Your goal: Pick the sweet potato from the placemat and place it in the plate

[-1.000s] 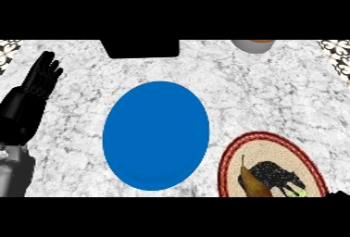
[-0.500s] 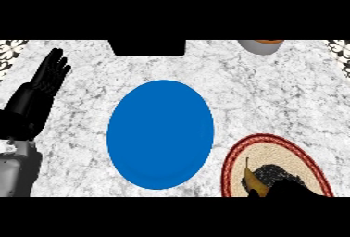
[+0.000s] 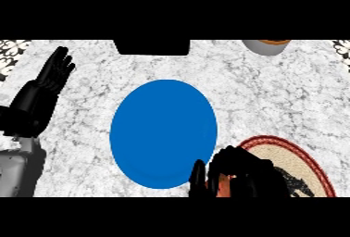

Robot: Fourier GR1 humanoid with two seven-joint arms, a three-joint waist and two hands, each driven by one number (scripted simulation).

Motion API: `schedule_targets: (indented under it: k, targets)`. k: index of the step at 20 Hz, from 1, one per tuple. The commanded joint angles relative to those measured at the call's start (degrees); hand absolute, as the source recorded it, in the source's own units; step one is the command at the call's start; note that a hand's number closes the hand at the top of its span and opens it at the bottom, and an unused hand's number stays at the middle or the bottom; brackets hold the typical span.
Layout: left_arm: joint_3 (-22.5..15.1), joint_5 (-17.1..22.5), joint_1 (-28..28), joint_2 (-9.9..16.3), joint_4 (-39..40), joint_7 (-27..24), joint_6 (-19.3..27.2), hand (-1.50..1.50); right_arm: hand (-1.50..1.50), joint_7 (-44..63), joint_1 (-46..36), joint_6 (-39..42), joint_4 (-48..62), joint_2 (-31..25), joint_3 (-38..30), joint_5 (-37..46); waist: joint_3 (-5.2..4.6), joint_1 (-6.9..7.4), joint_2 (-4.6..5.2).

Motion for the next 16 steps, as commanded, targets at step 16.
schedule_targets:
  k: [16]
  targets:
    - [0.07, -1.21, -2.21, -0.83, -0.24, 1.27, -0.19, 0.00, 1.50, 5.04, -37.98, -22.51, 55.93, 1.26, -4.07, -23.34, 0.12, 1.52, 0.24]
